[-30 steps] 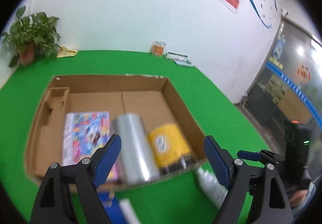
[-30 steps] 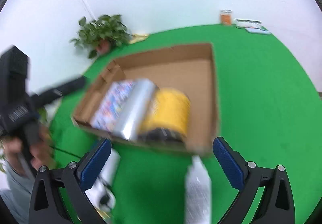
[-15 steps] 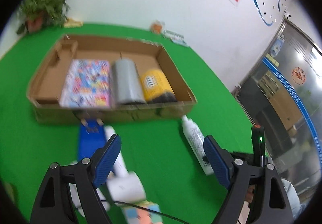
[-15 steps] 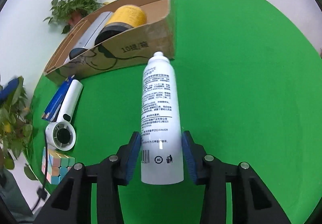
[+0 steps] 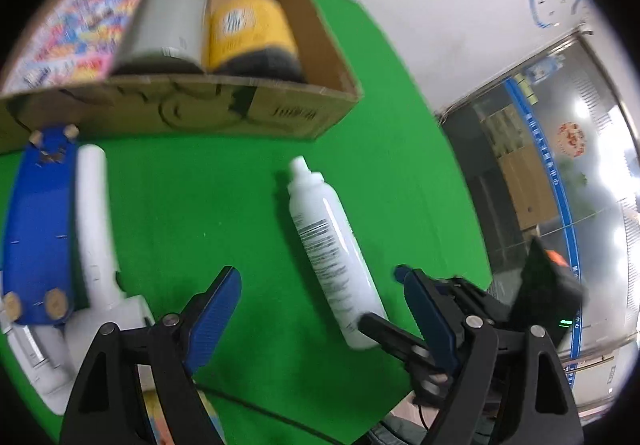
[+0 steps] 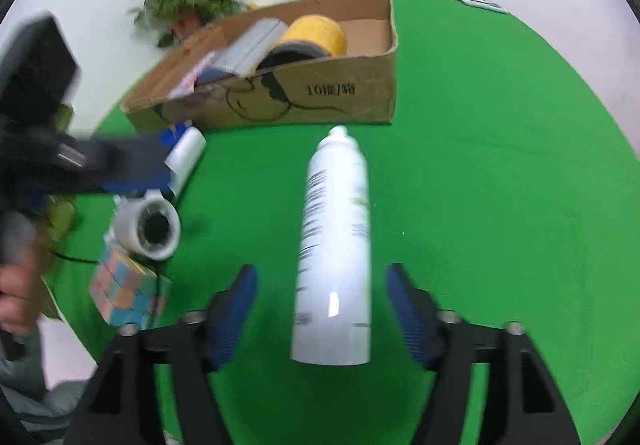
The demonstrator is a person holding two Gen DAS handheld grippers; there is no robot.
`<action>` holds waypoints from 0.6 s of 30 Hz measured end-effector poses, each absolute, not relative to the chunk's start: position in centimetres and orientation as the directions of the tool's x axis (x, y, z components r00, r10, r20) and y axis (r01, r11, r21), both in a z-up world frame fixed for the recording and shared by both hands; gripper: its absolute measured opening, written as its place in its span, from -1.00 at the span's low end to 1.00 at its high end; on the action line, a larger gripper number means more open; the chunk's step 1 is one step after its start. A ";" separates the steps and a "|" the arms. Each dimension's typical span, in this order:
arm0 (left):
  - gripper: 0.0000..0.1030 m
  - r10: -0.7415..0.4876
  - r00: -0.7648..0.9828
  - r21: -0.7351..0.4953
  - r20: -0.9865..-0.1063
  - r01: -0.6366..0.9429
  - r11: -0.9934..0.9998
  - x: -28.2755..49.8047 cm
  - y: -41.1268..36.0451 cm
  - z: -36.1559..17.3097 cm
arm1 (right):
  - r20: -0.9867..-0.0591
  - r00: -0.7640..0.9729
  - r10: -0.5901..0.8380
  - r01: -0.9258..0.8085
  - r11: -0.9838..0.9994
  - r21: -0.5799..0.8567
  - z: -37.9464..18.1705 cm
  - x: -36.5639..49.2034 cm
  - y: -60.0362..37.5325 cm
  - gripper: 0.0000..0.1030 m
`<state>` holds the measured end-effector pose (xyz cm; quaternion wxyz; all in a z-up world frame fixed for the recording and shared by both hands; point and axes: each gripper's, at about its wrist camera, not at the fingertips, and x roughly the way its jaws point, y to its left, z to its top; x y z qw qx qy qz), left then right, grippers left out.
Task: Organize rigid objects
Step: 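Grasp the white spray bottle upright with the right gripper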
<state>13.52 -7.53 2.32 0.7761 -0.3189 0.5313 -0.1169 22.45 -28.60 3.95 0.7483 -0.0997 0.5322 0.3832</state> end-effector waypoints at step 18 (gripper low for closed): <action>-0.07 -0.515 0.262 -0.573 -0.817 -0.258 0.778 15.6 -8.4 -2.0 | -0.885 -0.061 0.462 -0.680 0.629 0.376 -0.7 19.9 -22.4 -0.14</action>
